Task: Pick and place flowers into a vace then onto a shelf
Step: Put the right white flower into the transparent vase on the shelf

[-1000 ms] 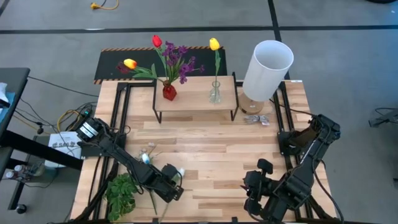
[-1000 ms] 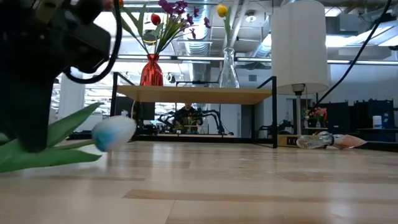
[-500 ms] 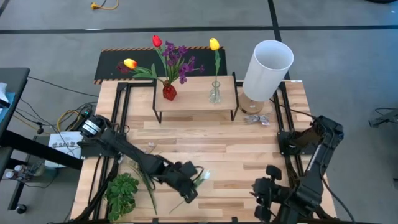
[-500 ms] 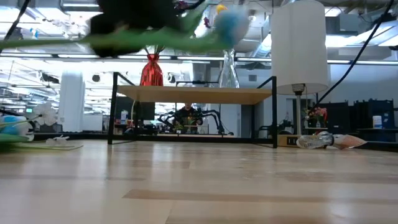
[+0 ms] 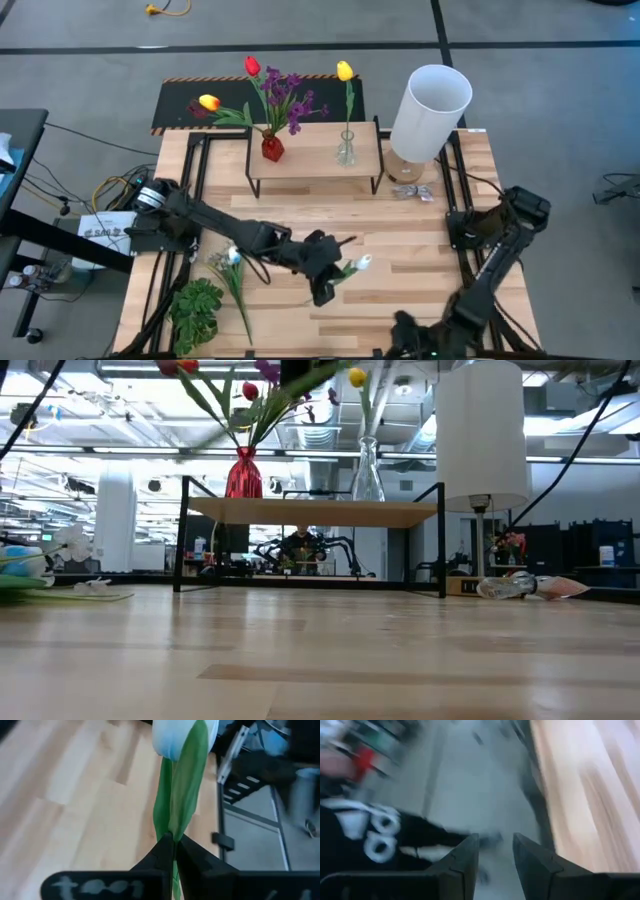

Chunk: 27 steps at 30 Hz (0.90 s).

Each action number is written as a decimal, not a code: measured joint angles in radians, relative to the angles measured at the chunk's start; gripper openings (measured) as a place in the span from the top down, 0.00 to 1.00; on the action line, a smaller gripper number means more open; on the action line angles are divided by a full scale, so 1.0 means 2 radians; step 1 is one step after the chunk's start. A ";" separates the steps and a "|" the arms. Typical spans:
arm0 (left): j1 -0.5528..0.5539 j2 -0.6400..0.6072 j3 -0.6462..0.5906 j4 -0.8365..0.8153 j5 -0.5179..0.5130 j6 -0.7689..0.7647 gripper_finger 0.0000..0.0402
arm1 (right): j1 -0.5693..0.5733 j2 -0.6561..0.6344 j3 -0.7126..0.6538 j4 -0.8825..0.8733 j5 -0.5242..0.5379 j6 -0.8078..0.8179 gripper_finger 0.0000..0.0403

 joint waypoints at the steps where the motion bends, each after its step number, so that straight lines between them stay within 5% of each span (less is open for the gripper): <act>1: 0.005 0.000 0.000 0.000 0.000 0.006 1.00 | -0.010 0.000 0.000 0.039 0.002 -0.037 0.72; 7: 0.029 0.000 0.000 0.003 -0.005 0.026 1.00 | -0.054 -0.018 0.000 0.263 0.010 -0.270 0.72; 21: 0.040 0.000 0.000 0.025 -0.034 0.055 1.00 | -0.064 -0.125 0.000 0.430 0.101 -0.655 0.72; 27: 0.041 0.000 0.000 0.060 -0.062 0.072 1.00 | -0.056 -0.121 0.000 0.545 0.291 -0.804 0.74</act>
